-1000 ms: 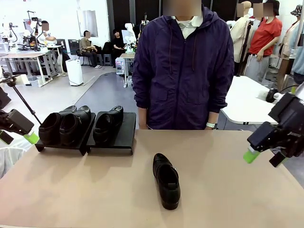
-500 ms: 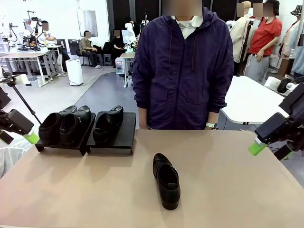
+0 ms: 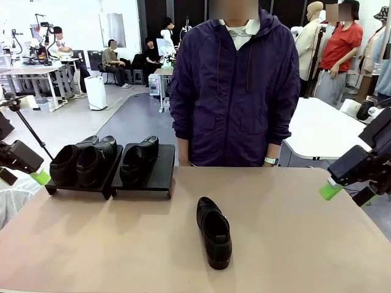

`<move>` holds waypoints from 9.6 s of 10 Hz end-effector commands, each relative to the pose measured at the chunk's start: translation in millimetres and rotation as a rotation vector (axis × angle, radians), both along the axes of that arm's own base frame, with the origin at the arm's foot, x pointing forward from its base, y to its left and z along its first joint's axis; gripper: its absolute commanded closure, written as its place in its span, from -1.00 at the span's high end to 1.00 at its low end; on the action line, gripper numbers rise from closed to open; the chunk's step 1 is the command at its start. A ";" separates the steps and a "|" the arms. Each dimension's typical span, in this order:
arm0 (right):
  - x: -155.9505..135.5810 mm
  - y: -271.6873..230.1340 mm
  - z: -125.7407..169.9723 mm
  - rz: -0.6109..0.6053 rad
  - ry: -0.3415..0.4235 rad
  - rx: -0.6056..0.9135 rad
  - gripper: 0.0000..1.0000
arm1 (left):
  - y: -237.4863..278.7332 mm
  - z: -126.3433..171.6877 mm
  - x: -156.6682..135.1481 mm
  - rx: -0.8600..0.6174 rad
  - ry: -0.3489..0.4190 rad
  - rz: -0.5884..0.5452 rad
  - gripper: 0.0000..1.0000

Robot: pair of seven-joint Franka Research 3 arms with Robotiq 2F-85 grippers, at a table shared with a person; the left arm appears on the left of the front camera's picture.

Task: Organize the shoes by placing them on the stand.
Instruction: Place the Shoe from the middle of the table onto the Shoes Stand.

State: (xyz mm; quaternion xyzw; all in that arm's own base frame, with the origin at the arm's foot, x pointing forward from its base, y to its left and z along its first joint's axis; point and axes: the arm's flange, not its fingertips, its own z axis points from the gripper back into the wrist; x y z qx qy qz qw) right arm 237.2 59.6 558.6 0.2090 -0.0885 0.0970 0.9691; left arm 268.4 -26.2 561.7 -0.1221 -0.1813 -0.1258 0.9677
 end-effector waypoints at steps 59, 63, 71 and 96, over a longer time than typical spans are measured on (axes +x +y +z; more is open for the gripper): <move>0.3 -1.5 0.1 0.008 0.008 0.027 1.00 | -362.0 -55.5 62.2 0.070 -0.128 0.072 -1.00; 0.3 -1.5 0.1 0.008 0.008 0.027 1.00 | -254.6 -83.3 159.4 -0.011 -0.356 0.289 -1.00; 0.3 -1.5 0.1 0.008 0.008 0.027 1.00 | -205.2 -92.9 181.4 -0.025 -0.359 0.297 -1.00; 0.3 -1.5 0.1 0.008 0.008 0.027 1.00 | -215.5 -172.1 309.7 0.102 -0.365 0.322 -1.00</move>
